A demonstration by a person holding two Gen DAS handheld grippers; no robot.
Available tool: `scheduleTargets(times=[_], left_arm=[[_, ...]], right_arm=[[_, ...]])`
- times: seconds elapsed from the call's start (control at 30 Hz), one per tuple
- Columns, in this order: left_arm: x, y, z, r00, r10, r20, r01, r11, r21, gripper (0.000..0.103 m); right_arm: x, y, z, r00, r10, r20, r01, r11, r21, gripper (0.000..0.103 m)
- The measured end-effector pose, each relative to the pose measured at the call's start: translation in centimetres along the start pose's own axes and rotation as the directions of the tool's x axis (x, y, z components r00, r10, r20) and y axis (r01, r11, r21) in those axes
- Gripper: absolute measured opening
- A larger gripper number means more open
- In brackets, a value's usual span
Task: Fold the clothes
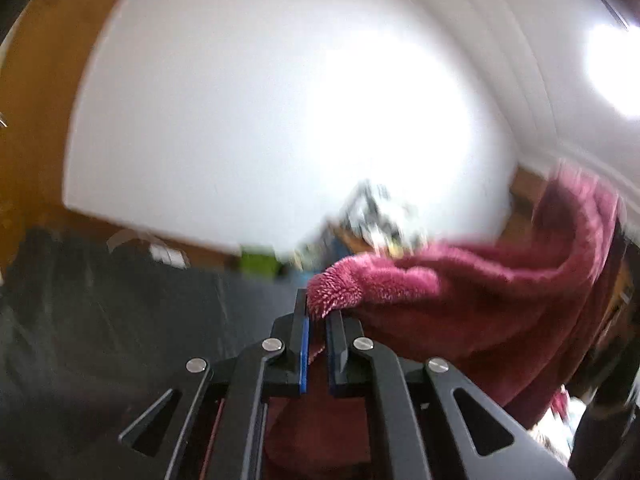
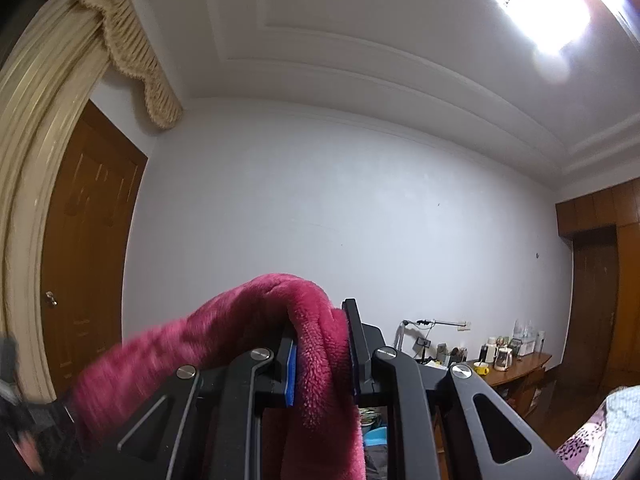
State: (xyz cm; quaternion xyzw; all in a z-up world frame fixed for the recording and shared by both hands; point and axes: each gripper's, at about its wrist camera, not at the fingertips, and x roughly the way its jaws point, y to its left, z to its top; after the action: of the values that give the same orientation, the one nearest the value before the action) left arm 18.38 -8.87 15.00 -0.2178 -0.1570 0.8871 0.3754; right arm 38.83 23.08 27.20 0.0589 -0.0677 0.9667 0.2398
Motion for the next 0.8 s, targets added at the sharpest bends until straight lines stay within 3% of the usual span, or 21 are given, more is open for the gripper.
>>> scheduleTargets(times=[0.1,0.33,0.47,0.57,0.7,0.8], left_arm=[[-4.4,-0.9,3.3,0.988,0.042,0.147,-0.044,0.999,0.01,0.007],[-12.2,-5.5,8.4,0.924,0.047,0.381,-0.094,0.99,0.105,0.007],[-15.6,-8.0,9.1,0.896,0.042,0.442,-0.125,0.979,0.16,0.007],[-17.7,-9.2,8.7,0.89,0.045,0.453,-0.139,0.975,0.176,0.007],[-18.2,-10.0,6.5,0.884,0.076,0.462,-0.187,0.962,0.201,0.007],[-22.5,-10.7,6.4,0.882,0.081,0.465,-0.189,0.963,0.19,0.007]], right_arm=[[-0.3,-0.2,-0.5,1.0,0.003,0.005,-0.003,1.0,-0.007,0.02],[-0.9,-1.3,-1.3,1.0,0.007,0.022,-0.007,1.0,0.004,0.02],[-1.7,-2.4,-1.9,1.0,0.015,0.026,-0.016,0.999,0.028,0.02],[-2.5,-2.8,-1.8,0.999,0.028,0.045,-0.03,0.999,0.042,0.02],[-5.8,-3.6,-1.2,0.992,0.004,0.123,-0.011,0.999,0.054,0.02],[-9.2,-5.4,-0.1,0.97,-0.081,0.228,0.061,0.994,0.094,0.02]])
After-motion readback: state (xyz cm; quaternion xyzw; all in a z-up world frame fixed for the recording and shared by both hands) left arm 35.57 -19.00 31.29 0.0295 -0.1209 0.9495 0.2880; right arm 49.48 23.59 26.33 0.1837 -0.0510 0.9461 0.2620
